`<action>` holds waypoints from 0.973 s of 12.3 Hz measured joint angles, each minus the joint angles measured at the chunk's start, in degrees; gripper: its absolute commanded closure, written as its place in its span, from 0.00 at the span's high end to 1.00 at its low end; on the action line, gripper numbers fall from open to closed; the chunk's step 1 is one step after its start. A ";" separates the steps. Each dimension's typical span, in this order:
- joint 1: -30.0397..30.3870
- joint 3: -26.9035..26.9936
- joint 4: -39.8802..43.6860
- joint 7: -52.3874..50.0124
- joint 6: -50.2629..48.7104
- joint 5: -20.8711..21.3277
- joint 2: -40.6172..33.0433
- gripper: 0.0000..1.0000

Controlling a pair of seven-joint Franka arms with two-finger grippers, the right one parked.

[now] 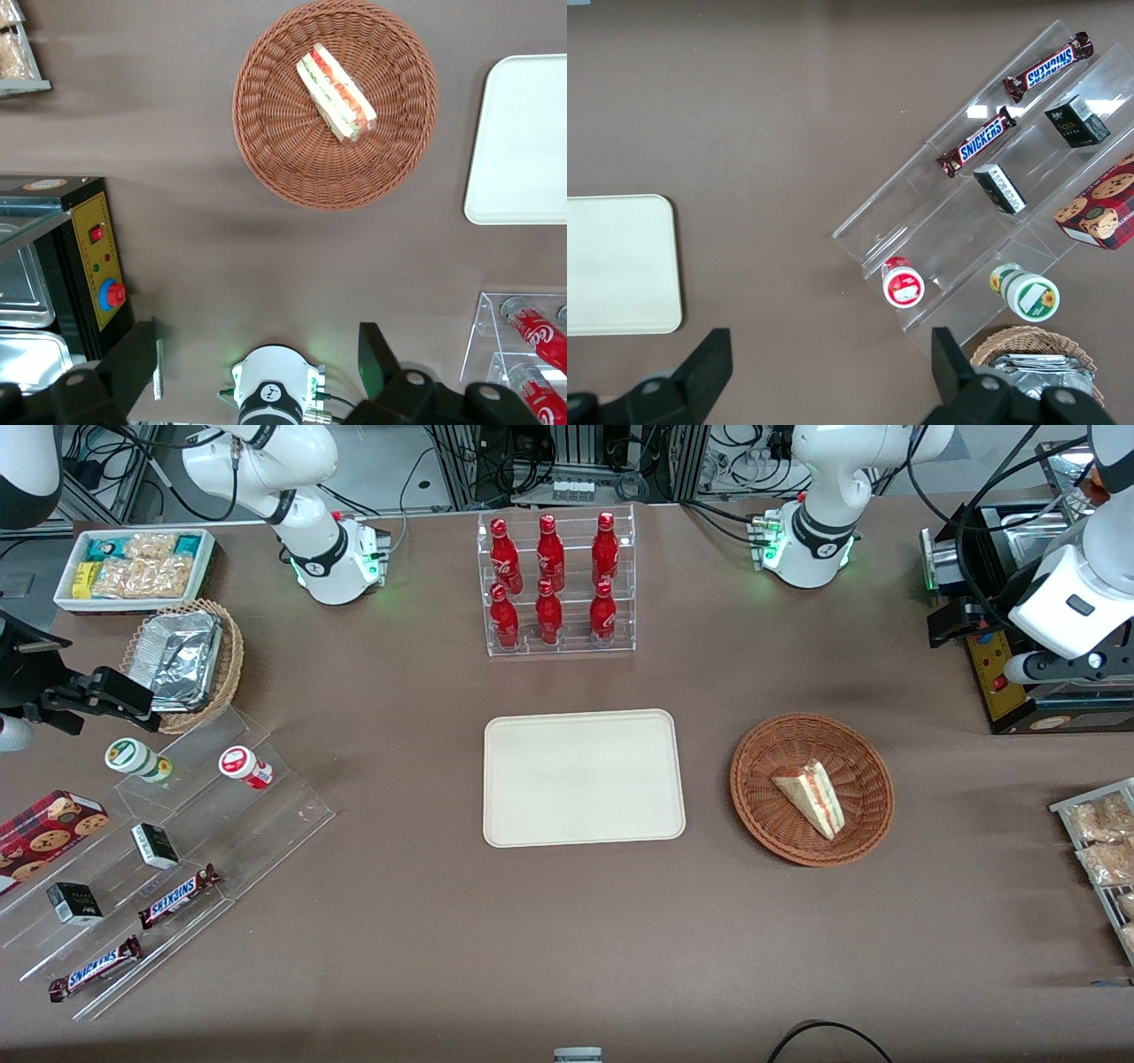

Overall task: Place sandwich from basket to tray
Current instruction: 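Move the left gripper down over the wrapped sandwich in the wicker basket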

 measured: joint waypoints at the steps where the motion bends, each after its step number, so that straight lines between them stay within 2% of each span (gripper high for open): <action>1: 0.00 0.00 0.02 0.20 0.10 0.00 0.02 1.00; 7: -0.07 -0.04 -0.92 0.23 1.13 -0.14 3.32 1.00; 12: -0.19 -0.05 -14.91 -0.54 20.30 -0.14 5.74 1.00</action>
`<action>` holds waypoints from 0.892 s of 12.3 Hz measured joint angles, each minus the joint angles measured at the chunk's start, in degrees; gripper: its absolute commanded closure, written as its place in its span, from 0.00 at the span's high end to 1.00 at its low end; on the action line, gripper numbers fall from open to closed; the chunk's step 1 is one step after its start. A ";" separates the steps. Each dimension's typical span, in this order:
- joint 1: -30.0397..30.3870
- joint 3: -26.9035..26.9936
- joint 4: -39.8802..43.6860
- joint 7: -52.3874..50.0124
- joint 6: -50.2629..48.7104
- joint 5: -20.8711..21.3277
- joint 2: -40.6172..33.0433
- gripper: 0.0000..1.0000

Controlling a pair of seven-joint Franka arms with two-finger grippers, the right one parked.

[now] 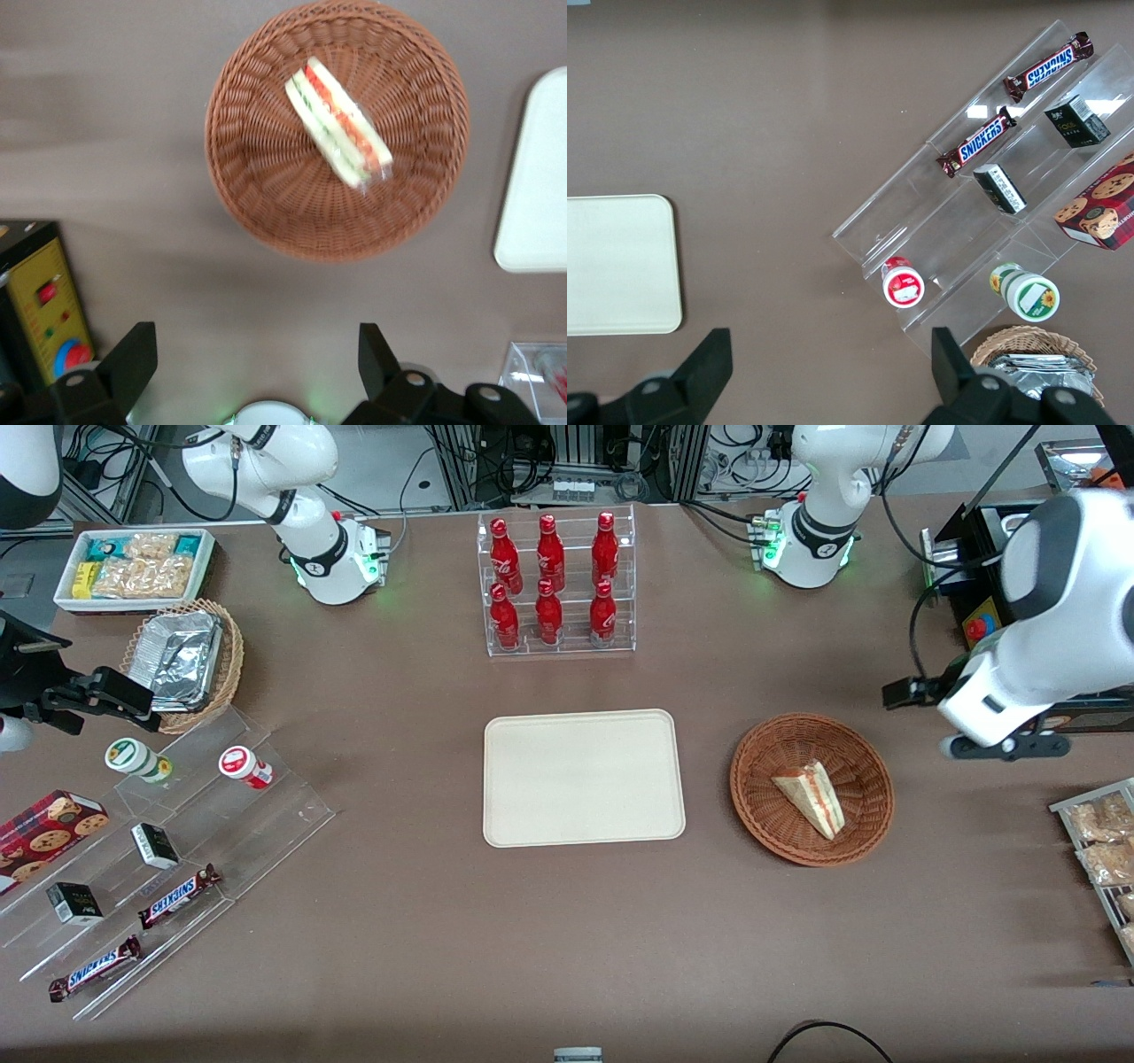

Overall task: Place sandwich from basket to tray
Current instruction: 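Move the left gripper down over the wrapped sandwich in the wicker basket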

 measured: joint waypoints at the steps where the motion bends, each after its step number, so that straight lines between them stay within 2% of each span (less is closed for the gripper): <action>1: -0.30 -0.01 -3.34 -0.58 4.36 0.00 0.03 1.00; 5: -2.07 -0.06 -12.91 -6.49 18.67 0.00 0.02 1.00; 11: -4.68 -0.07 -16.17 -36.10 28.09 0.00 0.81 1.00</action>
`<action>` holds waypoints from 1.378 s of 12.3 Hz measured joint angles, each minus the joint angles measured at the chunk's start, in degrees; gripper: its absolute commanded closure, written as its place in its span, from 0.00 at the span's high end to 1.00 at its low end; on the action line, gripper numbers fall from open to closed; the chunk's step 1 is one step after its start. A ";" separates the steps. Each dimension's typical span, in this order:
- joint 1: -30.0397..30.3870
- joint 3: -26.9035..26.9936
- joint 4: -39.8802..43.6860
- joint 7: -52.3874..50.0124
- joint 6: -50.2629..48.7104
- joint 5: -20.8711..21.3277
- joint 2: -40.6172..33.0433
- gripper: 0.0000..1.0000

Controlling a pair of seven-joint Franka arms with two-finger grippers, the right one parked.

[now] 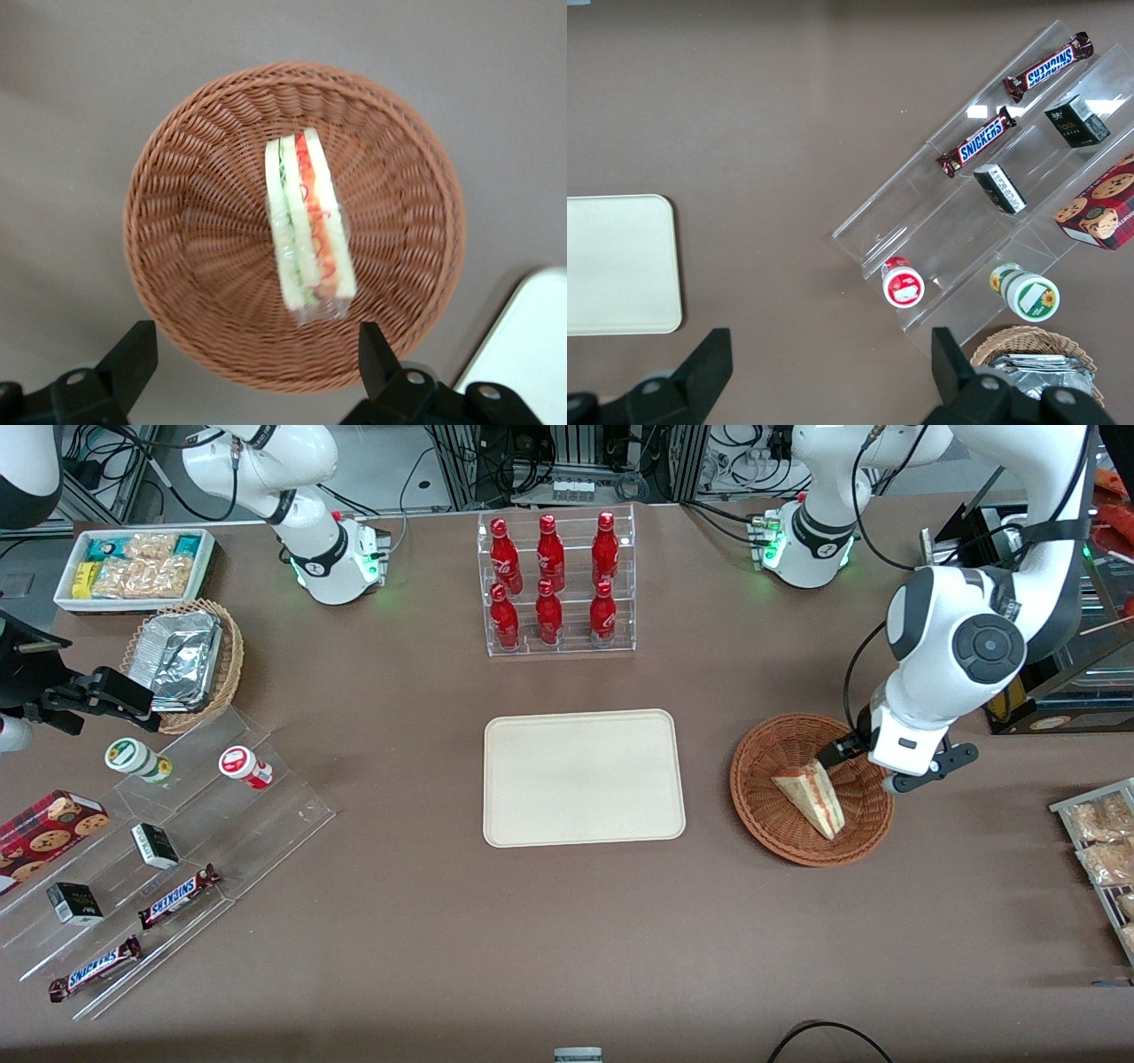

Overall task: Place sandwich from basket to tray
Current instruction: 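Move the left gripper down over the wrapped sandwich in the wicker basket, then close the left gripper on the wrapped sandwich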

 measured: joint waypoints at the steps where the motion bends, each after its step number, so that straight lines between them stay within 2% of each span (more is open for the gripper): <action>1: -0.51 -0.02 -0.08 -5.68 1.35 0.00 0.59 1.00; 3: -1.36 -0.02 -0.17 -14.78 3.66 0.00 2.29 1.00; 5: -1.76 -0.02 -0.17 -19.27 4.78 0.00 4.00 1.00; 15: -1.76 0.02 -0.30 -20.44 12.48 0.00 12.05 1.00; 16: -1.76 0.01 -0.30 -20.44 12.52 0.00 12.39 0.99; 17: -1.76 0.01 -0.30 -20.44 12.52 0.00 12.43 0.82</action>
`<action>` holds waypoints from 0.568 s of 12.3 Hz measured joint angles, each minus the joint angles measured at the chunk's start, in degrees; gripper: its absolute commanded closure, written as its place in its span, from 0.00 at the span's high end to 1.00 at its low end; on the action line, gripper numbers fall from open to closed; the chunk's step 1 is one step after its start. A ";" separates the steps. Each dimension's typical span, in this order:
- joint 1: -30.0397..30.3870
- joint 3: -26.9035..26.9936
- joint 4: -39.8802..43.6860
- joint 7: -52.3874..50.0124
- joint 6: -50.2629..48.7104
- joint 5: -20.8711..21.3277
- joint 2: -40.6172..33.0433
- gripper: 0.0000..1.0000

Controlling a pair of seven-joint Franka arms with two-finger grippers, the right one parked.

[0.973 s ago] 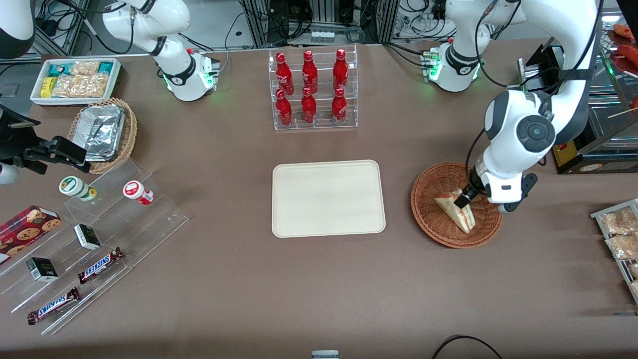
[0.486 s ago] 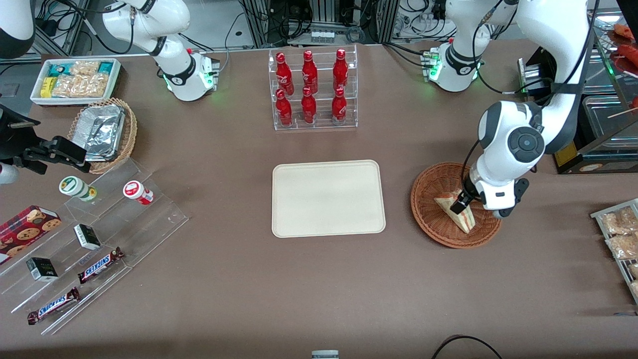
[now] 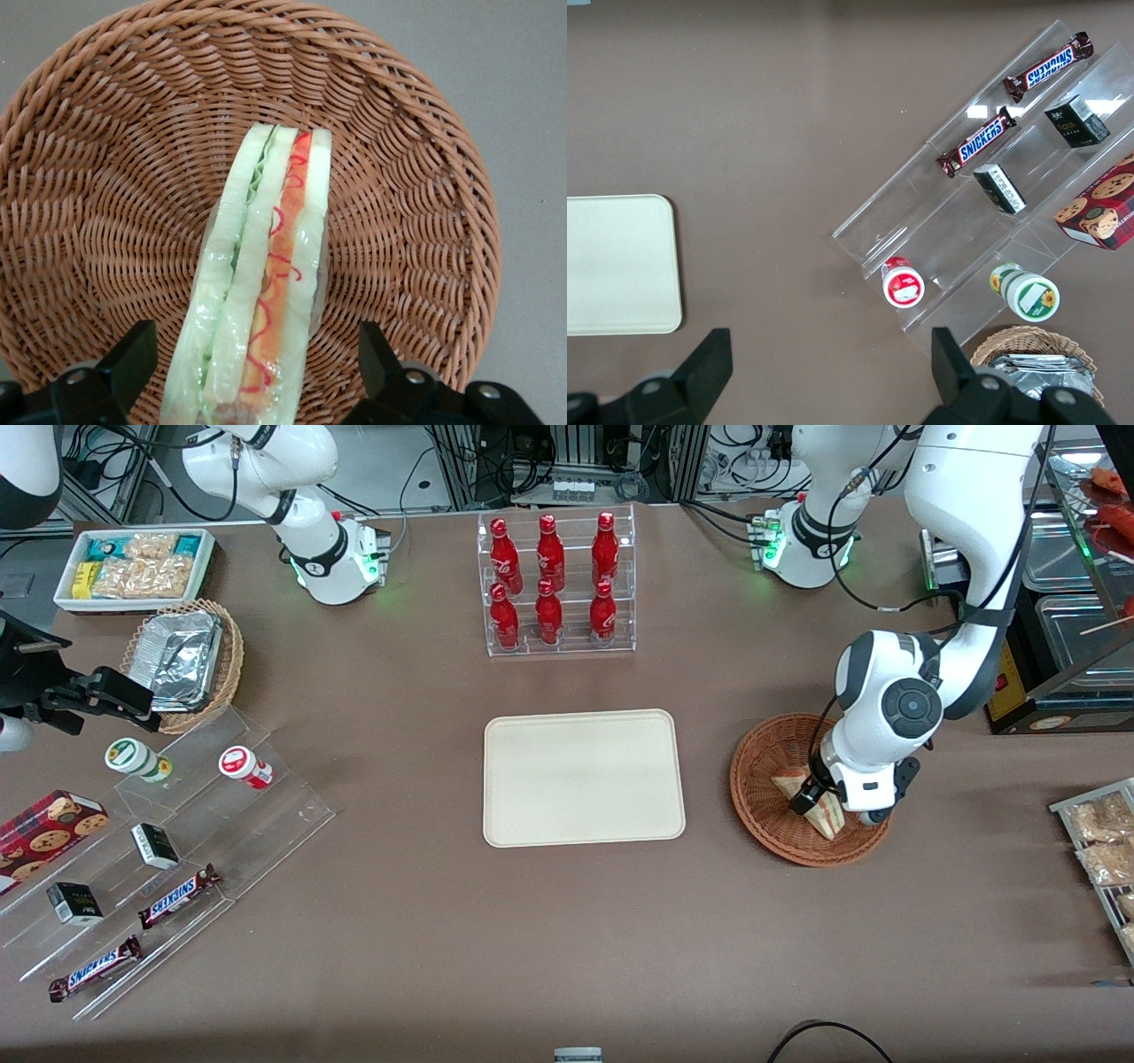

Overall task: Place sandwich from basket to tray
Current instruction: 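Close the left gripper on the wrapped sandwich, then lift the sandwich and carry it with the left gripper over the cream tray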

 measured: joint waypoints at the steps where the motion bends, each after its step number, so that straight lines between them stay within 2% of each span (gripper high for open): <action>1: 0.00 0.00 0.00 0.00 -0.10 0.00 0.00 0.48; 2: 0.00 0.00 -0.01 0.00 -0.45 0.00 0.00 0.20; 3: 0.00 0.00 -0.06 0.00 -1.03 0.00 0.00 0.13; 7: -0.05 -0.04 1.00 1.01 -4.52 0.02 -0.94 0.12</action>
